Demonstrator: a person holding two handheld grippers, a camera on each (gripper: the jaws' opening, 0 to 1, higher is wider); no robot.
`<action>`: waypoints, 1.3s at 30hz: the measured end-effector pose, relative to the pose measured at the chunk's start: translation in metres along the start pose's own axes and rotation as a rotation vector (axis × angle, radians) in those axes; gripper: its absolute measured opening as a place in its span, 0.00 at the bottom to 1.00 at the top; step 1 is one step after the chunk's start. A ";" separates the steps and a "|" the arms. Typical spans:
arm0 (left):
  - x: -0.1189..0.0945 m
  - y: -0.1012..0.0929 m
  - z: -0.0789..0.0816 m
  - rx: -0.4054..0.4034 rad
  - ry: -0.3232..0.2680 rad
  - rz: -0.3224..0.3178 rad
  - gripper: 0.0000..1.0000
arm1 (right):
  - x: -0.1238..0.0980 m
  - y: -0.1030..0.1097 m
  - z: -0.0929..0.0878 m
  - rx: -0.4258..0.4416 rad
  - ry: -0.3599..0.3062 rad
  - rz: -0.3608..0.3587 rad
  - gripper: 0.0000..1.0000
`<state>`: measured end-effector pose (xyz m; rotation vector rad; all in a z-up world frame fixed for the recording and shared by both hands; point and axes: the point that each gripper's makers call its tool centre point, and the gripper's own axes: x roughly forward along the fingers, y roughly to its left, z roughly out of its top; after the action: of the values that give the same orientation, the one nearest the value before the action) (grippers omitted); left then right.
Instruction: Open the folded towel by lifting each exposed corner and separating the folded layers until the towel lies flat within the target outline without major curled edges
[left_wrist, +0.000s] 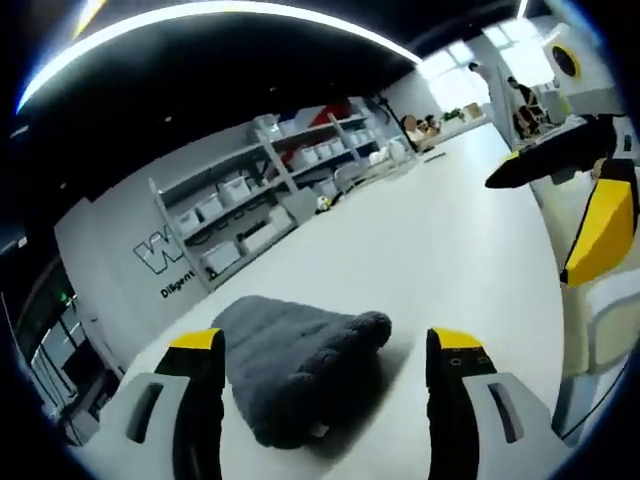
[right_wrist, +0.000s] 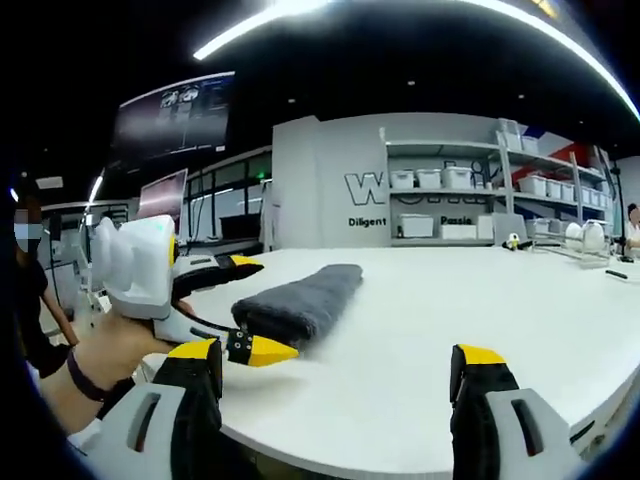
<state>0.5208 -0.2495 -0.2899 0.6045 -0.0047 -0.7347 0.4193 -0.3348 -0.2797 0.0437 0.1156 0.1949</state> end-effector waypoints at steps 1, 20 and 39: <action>0.003 -0.001 0.000 0.014 0.009 -0.006 0.80 | -0.001 -0.001 0.000 0.006 -0.005 0.000 0.96; 0.021 -0.017 0.003 0.133 0.064 -0.059 0.61 | -0.005 -0.004 -0.004 0.033 -0.022 0.010 0.96; 0.025 -0.027 -0.003 0.224 0.102 -0.090 0.42 | -0.005 -0.007 -0.005 0.050 -0.028 0.010 0.96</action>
<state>0.5232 -0.2798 -0.3113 0.8603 0.0346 -0.7963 0.4149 -0.3423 -0.2844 0.0973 0.0926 0.2014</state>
